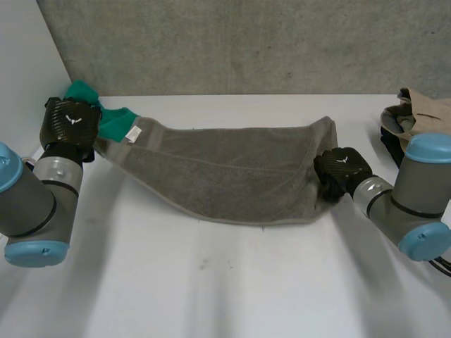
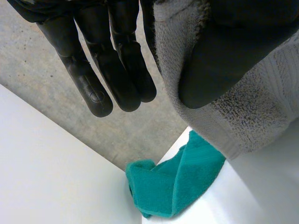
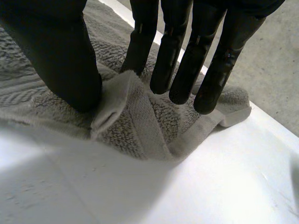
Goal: Fold the laundry.
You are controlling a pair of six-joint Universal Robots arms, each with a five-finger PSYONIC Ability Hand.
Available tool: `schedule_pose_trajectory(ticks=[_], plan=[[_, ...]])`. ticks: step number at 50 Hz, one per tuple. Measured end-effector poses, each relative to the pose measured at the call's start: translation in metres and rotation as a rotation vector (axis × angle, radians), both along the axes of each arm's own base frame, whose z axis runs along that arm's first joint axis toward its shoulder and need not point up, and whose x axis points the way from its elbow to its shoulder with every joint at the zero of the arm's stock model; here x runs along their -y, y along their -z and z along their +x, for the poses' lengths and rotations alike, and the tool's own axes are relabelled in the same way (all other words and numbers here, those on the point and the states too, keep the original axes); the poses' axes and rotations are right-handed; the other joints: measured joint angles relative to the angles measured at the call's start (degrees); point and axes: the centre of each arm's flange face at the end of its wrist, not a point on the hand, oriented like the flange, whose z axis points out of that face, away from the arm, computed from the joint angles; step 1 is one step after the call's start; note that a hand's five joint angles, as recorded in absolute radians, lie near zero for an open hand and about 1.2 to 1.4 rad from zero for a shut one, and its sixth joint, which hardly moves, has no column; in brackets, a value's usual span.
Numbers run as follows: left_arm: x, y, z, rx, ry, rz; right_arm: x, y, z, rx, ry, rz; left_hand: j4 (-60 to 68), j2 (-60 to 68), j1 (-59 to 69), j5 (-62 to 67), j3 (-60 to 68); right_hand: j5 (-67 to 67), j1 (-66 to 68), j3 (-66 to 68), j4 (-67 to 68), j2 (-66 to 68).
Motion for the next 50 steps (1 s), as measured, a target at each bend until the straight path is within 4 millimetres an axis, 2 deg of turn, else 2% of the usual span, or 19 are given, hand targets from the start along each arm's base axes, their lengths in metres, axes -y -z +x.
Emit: schedule_pose_trajectory(ticks=[6,8,9,13,18,30,44,50], plan=[[0.000,0.000,0.000,0.001,-0.002,0.001,0.004,-0.001,0.000,0.002,0.005,-0.011,0.0,0.0,0.0,0.0,0.0,-3.8,-5.4,-6.6,-6.5,-6.2],[0.000,0.000,0.001,0.001,-0.002,0.001,0.002,-0.007,-0.002,0.003,0.009,-0.014,0.0,0.0,0.0,0.0,0.0,-8.0,-9.5,-11.3,-10.7,-10.8],[0.000,0.000,0.001,0.001,-0.002,0.002,0.001,-0.009,-0.003,0.004,0.011,-0.017,0.0,0.0,0.0,0.0,0.0,-15.0,-15.6,-17.5,-17.4,-17.0],[0.000,0.000,0.001,0.001,-0.002,0.003,-0.003,-0.018,-0.006,0.006,0.013,-0.023,0.0,0.0,0.0,0.0,0.0,-20.6,-19.8,-22.6,-22.6,-21.8],[-0.001,0.000,0.000,0.001,-0.001,0.004,-0.006,-0.021,-0.007,0.002,0.007,-0.021,0.0,0.0,0.0,0.0,0.0,-20.7,-19.8,-22.6,-22.7,-21.8],[-0.001,0.001,0.000,0.002,-0.001,0.007,-0.010,-0.007,-0.008,-0.063,-0.006,0.003,0.0,0.0,0.0,0.0,0.0,-22.6,-21.7,-24.6,-24.5,-23.4],[-0.001,0.002,0.000,0.004,0.000,0.011,-0.039,-0.002,-0.015,-0.097,-0.022,0.170,0.0,0.0,0.0,0.0,0.0,-23.7,-22.8,-25.7,-25.6,-24.0],[-0.001,0.002,0.000,0.003,0.000,0.012,-0.036,0.002,-0.015,-0.095,-0.021,0.143,0.0,0.0,0.0,0.0,0.0,-23.3,-22.6,-25.2,-25.2,-23.9]])
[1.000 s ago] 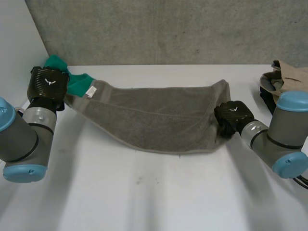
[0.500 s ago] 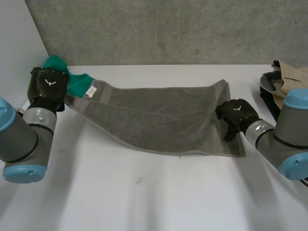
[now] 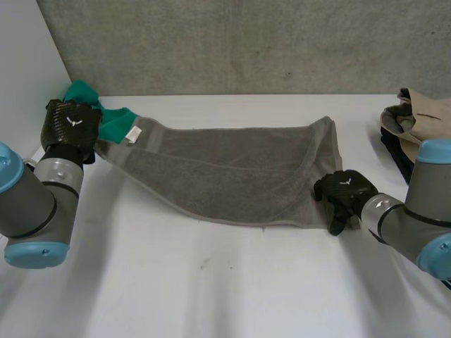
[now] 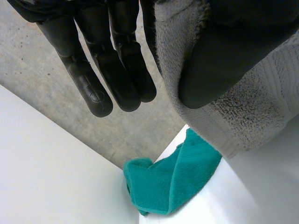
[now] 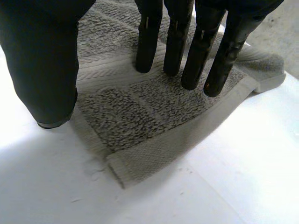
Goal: Fold the laundry.
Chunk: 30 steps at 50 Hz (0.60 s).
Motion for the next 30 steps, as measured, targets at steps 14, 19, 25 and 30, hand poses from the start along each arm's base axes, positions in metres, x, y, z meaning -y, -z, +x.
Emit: schedule_pose_trajectory(ticks=[14,19,25,30], plan=[[0.000,0.001,0.000,0.000,0.000,0.004,0.011,0.011,0.005,0.001,-0.007,-0.060,0.0,0.0,0.0,0.0,0.0,3.1,6.2,7.3,7.1,5.0],[-0.001,0.002,0.001,0.001,-0.001,0.007,0.013,0.012,0.006,0.002,-0.008,-0.069,0.0,0.0,0.0,0.0,0.0,3.1,6.2,7.6,7.3,5.1],[-0.001,0.002,0.001,0.001,-0.001,0.008,0.019,0.009,0.009,0.013,-0.006,-0.105,0.0,0.0,0.0,0.0,0.0,3.1,6.2,7.7,7.3,5.2],[-0.002,0.002,0.001,0.002,0.000,0.009,0.026,0.006,0.010,0.021,-0.005,-0.130,0.0,0.0,0.0,0.0,0.0,5.3,6.2,7.7,7.3,5.2]])
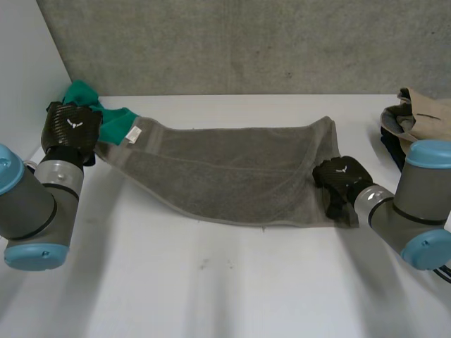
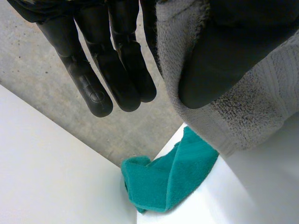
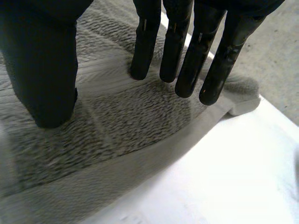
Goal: Fold the laundry.
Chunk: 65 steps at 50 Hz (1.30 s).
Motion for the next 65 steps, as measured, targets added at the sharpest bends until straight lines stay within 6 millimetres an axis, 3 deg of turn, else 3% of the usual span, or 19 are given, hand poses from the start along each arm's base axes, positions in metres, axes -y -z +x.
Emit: schedule_pose_trajectory(ticks=[14,24,27,34,35,40,45,52,65], plan=[[-0.001,-0.001,0.001,0.000,-0.002,-0.001,0.018,-0.001,0.002,-0.001,0.027,-0.039,0.0,0.0,0.0,0.0,0.0,1.6,1.3,0.6,0.8,0.9],[-0.001,-0.001,0.001,0.000,-0.002,0.000,0.014,-0.013,0.000,0.005,0.037,-0.038,0.0,0.0,0.0,0.0,0.0,-0.1,-0.8,-1.9,-1.6,0.5],[-0.002,0.000,0.001,0.001,-0.002,0.008,0.003,-0.026,-0.003,0.011,0.042,-0.021,0.0,0.0,0.0,0.0,0.0,-8.0,-9.0,-10.4,-10.1,-8.7],[-0.005,-0.001,0.001,0.004,0.000,0.024,-0.026,-0.042,-0.004,0.066,0.063,0.052,0.0,0.0,0.0,0.0,0.0,-13.7,-13.4,-16.2,-15.6,-13.6],[-0.006,-0.002,0.001,0.003,0.001,0.023,-0.042,-0.043,0.002,0.108,0.060,0.090,0.0,0.0,0.0,0.0,0.0,-14.8,-14.4,-17.1,-16.8,-14.2],[-0.007,-0.006,0.000,0.001,0.003,0.018,-0.077,-0.040,0.026,0.186,0.010,0.152,0.0,0.0,0.0,0.0,0.0,-15.1,-14.5,-17.2,-17.1,-14.2],[-0.007,-0.006,0.000,0.000,0.003,0.016,-0.097,-0.031,0.051,0.209,-0.066,0.145,0.0,0.0,0.0,0.0,0.0,-14.2,-14.1,-16.6,-16.4,-14.0],[-0.008,-0.005,0.001,0.000,0.004,0.020,-0.092,-0.010,0.072,0.150,-0.130,0.070,0.0,0.0,0.0,0.0,0.0,-7.3,-7.6,-8.6,-8.3,-7.1],[-0.008,-0.006,0.001,-0.005,0.003,0.018,-0.071,0.002,0.070,0.033,-0.079,-0.013,0.0,0.0,0.0,0.0,0.0,-6.1,-6.6,-7.3,-7.2,-6.3]])
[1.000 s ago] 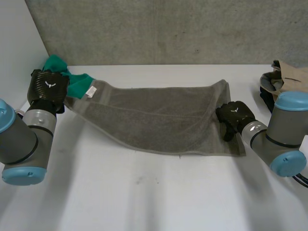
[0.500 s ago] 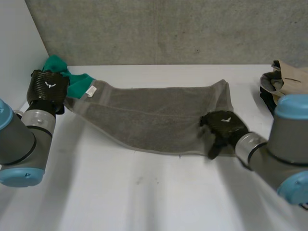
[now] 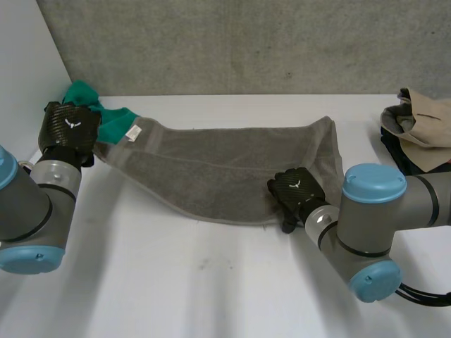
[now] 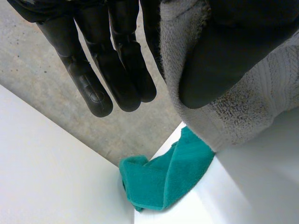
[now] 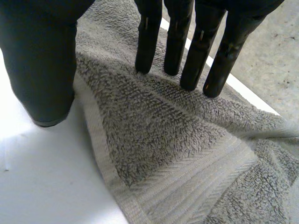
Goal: Fold the laundry.
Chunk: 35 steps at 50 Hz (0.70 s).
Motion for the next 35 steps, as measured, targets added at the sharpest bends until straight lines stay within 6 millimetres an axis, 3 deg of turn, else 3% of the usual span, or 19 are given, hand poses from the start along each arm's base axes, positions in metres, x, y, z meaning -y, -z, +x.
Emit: schedule_pose_trajectory(ticks=[4,5,6,13,15,17,18,19,21,22,24,26,27,31,35], plan=[[0.000,-0.001,0.000,0.000,-0.001,-0.002,0.003,-0.001,-0.001,0.002,0.009,-0.009,0.0,0.0,0.0,0.0,0.0,22.7,23.3,23.3,23.4,25.3],[0.000,-0.001,0.000,0.000,-0.002,-0.003,0.003,-0.001,-0.001,0.003,0.011,-0.011,0.0,0.0,0.0,0.0,0.0,22.7,23.3,23.3,23.4,25.3],[0.000,-0.002,0.000,0.000,-0.002,-0.003,0.006,-0.003,-0.002,0.007,0.018,-0.019,0.0,0.0,0.0,0.0,0.0,34.0,31.0,33.9,34.3,35.2],[-0.009,-0.014,0.002,0.002,-0.001,0.003,0.023,-0.025,-0.015,0.017,0.066,-0.068,0.0,0.0,0.0,0.0,0.0,34.9,31.0,35.5,35.9,35.5],[-0.021,-0.029,0.004,0.001,0.001,0.001,0.028,-0.052,-0.025,0.002,0.084,-0.111,0.0,0.0,0.0,0.0,0.0,35.0,31.0,35.5,35.9,35.5],[-0.021,-0.029,0.004,0.001,0.001,0.001,0.028,-0.052,-0.025,0.002,0.084,-0.111,0.0,0.0,0.0,0.0,0.0,35.0,31.0,35.5,35.9,35.5],[-0.027,-0.038,0.006,0.001,0.002,-0.003,0.028,-0.061,-0.028,-0.008,0.088,-0.124,0.0,0.0,0.0,0.0,0.0,35.0,31.0,35.5,35.9,35.5],[-0.039,-0.055,0.008,-0.001,0.002,-0.018,0.024,-0.106,-0.043,-0.080,0.093,-0.193,0.0,0.0,0.0,0.0,0.0,34.9,31.0,35.5,35.9,35.5],[-0.046,-0.065,0.010,-0.001,0.002,-0.029,0.020,-0.124,-0.050,-0.119,0.093,-0.221,0.0,0.0,0.0,0.0,0.0,35.0,31.0,35.5,35.9,35.5],[-0.057,-0.079,0.013,-0.001,0.002,-0.040,0.012,-0.151,-0.060,-0.184,0.093,-0.265,0.0,0.0,0.0,0.0,0.0,34.9,31.0,35.5,35.9,35.5],[-0.071,-0.092,0.017,0.003,0.001,-0.044,0.002,-0.177,-0.071,-0.256,0.093,-0.309,0.0,0.0,0.0,0.0,0.0,34.9,31.0,35.5,35.9,35.5],[-0.080,-0.099,0.019,0.009,0.000,-0.035,-0.004,-0.190,-0.077,-0.293,0.094,-0.333,0.0,0.0,0.0,0.0,0.0,34.9,31.0,35.5,35.9,35.5],[-0.089,-0.103,0.021,0.017,0.001,-0.018,-0.013,-0.207,-0.083,-0.335,0.096,-0.366,0.0,0.0,0.0,0.0,0.0,34.9,31.0,35.5,35.9,35.5],[-0.110,-0.103,0.025,0.054,0.017,0.071,-0.029,-0.230,-0.092,-0.393,0.094,-0.401,0.0,0.0,0.0,0.0,0.0,34.9,31.0,35.5,35.9,35.5],[-0.121,-0.087,0.024,0.108,0.055,0.195,-0.036,-0.224,-0.093,-0.435,0.064,-0.344,0.0,0.0,0.0,0.0,0.0,34.9,31.0,35.5,35.9,35.5]])
